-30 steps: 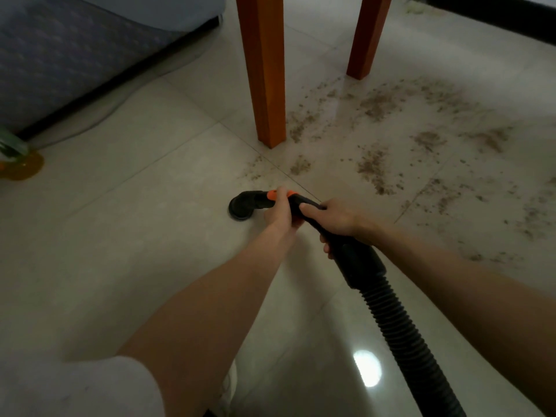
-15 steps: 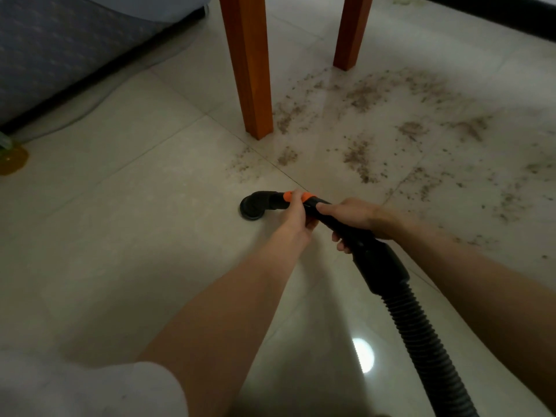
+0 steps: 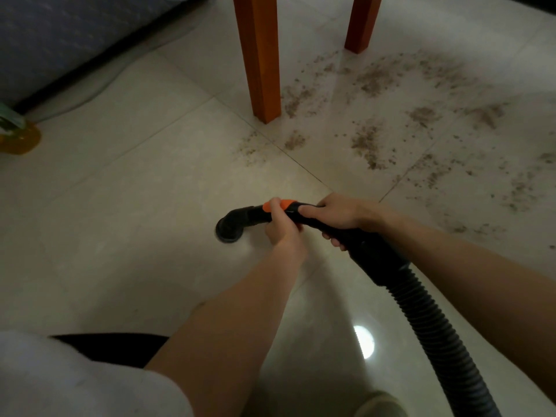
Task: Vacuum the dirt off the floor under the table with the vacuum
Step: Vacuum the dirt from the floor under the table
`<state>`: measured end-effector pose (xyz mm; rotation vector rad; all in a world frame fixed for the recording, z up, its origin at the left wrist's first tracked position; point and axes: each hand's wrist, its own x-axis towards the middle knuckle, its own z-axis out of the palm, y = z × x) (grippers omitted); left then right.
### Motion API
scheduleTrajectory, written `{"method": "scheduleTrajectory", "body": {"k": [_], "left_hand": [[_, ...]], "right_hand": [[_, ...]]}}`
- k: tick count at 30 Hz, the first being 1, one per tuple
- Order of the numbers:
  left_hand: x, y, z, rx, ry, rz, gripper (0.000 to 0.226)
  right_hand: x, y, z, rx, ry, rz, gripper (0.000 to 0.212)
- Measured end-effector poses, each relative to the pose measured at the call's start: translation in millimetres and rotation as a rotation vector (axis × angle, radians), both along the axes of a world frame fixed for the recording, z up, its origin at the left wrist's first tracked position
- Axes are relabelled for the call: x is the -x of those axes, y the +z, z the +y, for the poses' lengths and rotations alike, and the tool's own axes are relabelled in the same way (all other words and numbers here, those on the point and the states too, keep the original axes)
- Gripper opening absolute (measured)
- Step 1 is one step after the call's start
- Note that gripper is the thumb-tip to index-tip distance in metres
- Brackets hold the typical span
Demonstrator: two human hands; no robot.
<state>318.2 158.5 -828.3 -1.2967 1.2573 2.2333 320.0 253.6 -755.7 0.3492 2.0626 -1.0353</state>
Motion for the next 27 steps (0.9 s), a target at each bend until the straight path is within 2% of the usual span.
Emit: {"method": "scheduleTrajectory", "body": {"k": [3, 10, 17, 19, 23, 27], "left_hand": [[-2.5, 4.7, -0.8, 0.020, 0.041, 0.000, 0.026], [12.3, 17.0, -3.9, 0.038, -0.041, 0.029, 0.029], [0.6, 11.7, -7.2, 0.020, 0.051, -0.004, 0.026], [4.8, 10.1, -5.1, -0.007, 0.010, 0.001, 0.027], [25.2, 16.7, 3.3, -0.065, -0.122, 0.003, 0.044], [45.4, 23.4, 8.4, -0.084, -0.181, 0.011, 0.036]], "right_hand": [[1.9, 2.6, -2.1, -0.023, 0.036, 0.007, 0.051], [4.3, -2.2, -13.4, -0.086, -0.041, 0.127, 0.050], [9.3, 9.1, -11.1, -0.057, 0.052, 0.019, 0.049], [10.9, 9.2, -7.7, -0.070, 0.032, 0.026, 0.050], [14.8, 4.7, -3.5, -0.086, -0.076, 0.058, 0.051], [19.6, 2.3, -1.7, -0.095, -0.161, 0.115, 0.048]]}}
